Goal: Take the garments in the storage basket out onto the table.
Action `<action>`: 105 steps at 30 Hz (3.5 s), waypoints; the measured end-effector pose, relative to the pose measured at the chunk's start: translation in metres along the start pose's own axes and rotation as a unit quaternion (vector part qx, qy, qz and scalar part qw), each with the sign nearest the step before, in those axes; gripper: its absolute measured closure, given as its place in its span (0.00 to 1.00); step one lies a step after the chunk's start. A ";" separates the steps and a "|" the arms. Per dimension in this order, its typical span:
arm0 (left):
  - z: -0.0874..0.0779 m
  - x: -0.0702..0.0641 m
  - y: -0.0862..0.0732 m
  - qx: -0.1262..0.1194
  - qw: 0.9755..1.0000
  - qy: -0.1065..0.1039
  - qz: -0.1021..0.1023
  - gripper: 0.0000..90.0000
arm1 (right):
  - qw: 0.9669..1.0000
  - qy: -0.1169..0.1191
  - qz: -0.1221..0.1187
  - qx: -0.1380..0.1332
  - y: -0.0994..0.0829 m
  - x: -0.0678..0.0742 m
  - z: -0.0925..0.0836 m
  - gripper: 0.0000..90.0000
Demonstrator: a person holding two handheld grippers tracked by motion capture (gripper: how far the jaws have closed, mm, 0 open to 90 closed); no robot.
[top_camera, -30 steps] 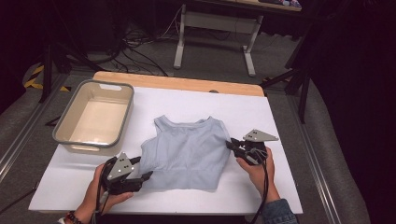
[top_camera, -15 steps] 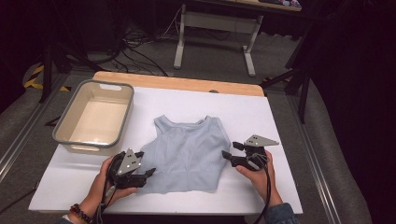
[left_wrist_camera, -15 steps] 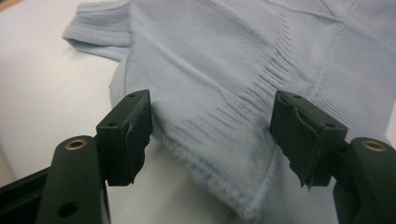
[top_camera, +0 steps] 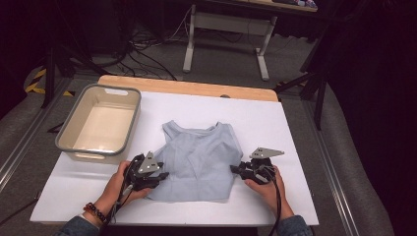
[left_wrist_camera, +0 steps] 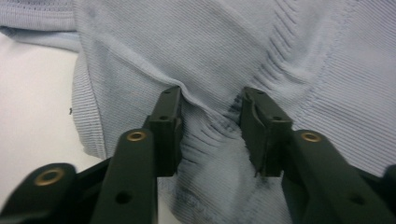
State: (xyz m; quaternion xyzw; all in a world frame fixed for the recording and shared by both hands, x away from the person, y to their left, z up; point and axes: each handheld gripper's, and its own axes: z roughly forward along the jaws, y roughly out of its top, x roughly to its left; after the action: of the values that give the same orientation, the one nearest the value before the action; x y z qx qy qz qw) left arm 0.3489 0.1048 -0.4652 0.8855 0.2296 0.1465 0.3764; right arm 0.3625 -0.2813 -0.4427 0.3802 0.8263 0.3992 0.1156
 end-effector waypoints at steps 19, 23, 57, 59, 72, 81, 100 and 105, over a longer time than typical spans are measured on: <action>-0.029 0.002 0.009 -0.029 0.998 0.047 0.027 0.99 | 0.994 -0.065 -0.034 -0.085 0.029 0.031 -0.049 0.86; -0.028 0.000 0.007 -0.012 0.997 0.063 0.036 0.99 | 0.994 -0.066 -0.042 -0.076 0.027 0.030 -0.040 0.78; -0.020 0.003 -0.003 0.021 0.992 0.105 0.059 0.99 | 0.989 -0.097 -0.074 -0.088 0.036 0.037 -0.014 0.79; -0.022 0.002 -0.002 0.012 0.993 0.105 0.055 0.99 | 0.988 -0.097 -0.080 -0.086 0.040 0.042 -0.012 0.79; -0.022 -0.004 0.007 -0.056 0.995 0.071 0.032 0.94 | 0.988 -0.054 -0.145 -0.028 0.075 0.070 0.059 0.77; -0.016 -0.046 0.022 -0.067 0.993 -0.031 0.095 0.65 | 0.988 -0.061 -0.141 0.006 0.068 0.068 0.073 0.72; 0.030 -0.061 0.040 0.008 0.992 -0.018 0.123 0.87 | 0.991 -0.096 -0.086 -0.029 0.068 0.043 0.048 0.47; 0.028 -0.057 0.040 0.005 0.992 -0.021 0.122 0.91 | 0.992 -0.093 -0.079 -0.038 0.067 0.039 0.040 0.45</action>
State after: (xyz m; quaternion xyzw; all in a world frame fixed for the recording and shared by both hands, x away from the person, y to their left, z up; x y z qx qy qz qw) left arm 0.3241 0.0340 -0.4601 0.9116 0.1128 0.1719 0.3560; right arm 0.3919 -0.2042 -0.4145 0.3446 0.8237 0.3825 0.2376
